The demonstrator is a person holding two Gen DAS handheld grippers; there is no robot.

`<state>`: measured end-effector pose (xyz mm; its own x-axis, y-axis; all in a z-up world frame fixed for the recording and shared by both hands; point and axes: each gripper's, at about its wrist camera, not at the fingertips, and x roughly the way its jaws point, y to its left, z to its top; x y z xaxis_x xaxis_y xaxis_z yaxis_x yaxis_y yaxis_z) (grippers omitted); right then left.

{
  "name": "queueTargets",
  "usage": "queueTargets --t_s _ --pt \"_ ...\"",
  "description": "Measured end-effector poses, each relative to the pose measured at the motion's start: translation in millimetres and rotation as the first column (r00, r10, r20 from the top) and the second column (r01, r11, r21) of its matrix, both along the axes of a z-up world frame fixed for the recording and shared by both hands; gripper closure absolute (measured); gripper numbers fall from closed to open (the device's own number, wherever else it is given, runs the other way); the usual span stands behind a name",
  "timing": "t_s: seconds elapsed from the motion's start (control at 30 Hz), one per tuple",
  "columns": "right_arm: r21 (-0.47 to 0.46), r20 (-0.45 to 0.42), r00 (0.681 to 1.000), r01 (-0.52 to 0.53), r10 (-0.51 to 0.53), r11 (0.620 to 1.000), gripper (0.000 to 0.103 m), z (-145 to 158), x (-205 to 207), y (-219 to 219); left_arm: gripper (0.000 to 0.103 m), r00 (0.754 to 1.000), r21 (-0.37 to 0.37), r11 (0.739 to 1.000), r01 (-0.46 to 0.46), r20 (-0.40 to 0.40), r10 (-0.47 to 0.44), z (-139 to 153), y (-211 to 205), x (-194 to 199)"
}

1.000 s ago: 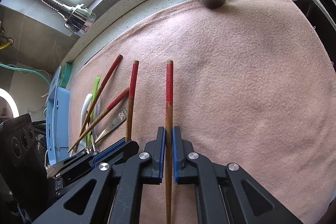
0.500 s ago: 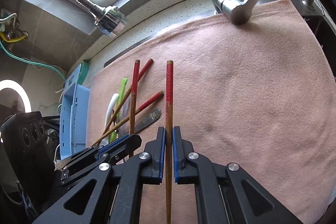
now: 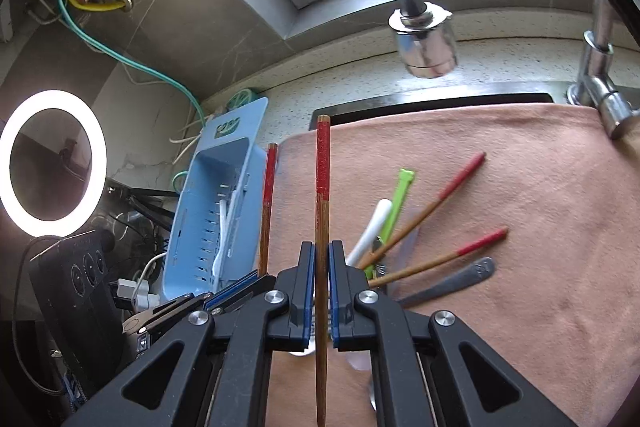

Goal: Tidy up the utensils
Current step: 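Carry the chopsticks into the blue basket and open the left tool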

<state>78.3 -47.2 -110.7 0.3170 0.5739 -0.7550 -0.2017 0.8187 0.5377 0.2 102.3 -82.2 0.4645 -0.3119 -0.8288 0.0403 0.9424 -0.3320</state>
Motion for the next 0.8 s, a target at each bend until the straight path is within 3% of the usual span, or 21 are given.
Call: queueTargets --t_s 0.27,0.5,0.8 --pt "0.024 0.014 0.994 -0.108 0.108 0.994 0.097 5.0 13.7 92.4 0.098 0.992 0.035 0.992 -0.122 0.027 0.121 13.4 83.0 -0.5" --pt "0.008 0.008 0.986 -0.165 0.165 0.986 0.097 -0.7 26.0 158.5 0.098 0.984 0.065 0.982 -0.179 0.016 0.179 6.8 130.7 3.3" --pt "-0.035 -0.021 0.983 -0.184 0.183 0.982 0.097 -17.6 34.9 191.7 0.098 0.975 0.066 0.973 -0.221 0.002 0.221 -3.2 161.1 13.3"
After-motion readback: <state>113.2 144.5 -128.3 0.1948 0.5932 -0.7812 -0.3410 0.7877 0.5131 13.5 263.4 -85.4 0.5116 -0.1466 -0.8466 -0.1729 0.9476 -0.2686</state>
